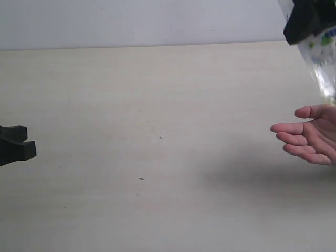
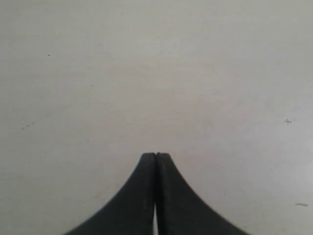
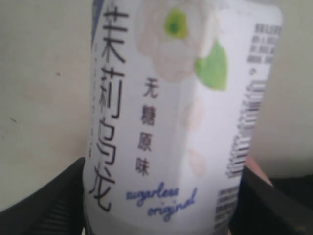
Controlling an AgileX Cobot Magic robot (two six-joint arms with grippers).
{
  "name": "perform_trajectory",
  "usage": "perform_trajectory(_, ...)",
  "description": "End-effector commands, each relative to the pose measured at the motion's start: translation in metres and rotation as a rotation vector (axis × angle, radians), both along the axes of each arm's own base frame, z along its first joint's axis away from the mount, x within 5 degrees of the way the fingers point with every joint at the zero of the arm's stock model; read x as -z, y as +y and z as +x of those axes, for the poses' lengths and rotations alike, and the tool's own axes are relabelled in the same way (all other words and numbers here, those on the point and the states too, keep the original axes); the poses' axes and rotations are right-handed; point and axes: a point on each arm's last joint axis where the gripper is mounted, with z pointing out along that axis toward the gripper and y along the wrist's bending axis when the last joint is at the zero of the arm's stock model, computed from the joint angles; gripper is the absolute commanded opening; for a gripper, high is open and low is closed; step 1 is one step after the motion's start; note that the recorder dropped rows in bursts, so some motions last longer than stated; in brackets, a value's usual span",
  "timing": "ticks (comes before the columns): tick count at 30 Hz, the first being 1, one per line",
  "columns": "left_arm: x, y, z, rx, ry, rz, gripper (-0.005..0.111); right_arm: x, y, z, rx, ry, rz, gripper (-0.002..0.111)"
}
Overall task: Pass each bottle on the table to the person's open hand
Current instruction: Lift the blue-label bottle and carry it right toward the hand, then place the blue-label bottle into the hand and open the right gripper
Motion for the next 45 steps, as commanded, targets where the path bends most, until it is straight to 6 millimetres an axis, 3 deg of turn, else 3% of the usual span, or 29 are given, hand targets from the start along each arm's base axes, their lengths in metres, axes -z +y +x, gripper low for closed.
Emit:
perform_trajectory(1,0.000,0.001,-0.001,-0.010,-0.002,-0.008,0.000,0.035,-0.008,-0.013,0.012,0.097,-0.062,0.000)
perform_trajectory(7,0.000,0.001,-0.001,-0.010,-0.002,-0.008,0.000,0.081,-0.022,-0.021,0.092,0.168,-0.185,0.000)
perform_trajectory(13,0.000,0.001,-0.001,-0.010,-0.002,-0.008,0.000,0.104,-0.026,-0.019,0.109,0.110,-0.212,0.000)
perform_trajectory(20,0.000,0.001,-0.001,-0.010,-0.002,-0.008,0.000,0.115,-0.027,-0.013,0.108,0.023,-0.208,0.000)
perform_trajectory(34,0.000,0.001,-0.001,-0.010,-0.002,-0.008,0.000,0.143,-0.020,0.004,0.115,0.085,-0.264,0.002)
perform_trajectory(39,0.000,0.001,-0.001,-0.010,-0.002,-0.008,0.000,0.146,-0.019,0.006,0.131,0.090,-0.260,0.020)
perform_trajectory(45,0.000,0.001,-0.001,-0.010,-0.002,-0.008,0.000,0.145,-0.019,0.006,0.134,0.088,-0.258,0.063)
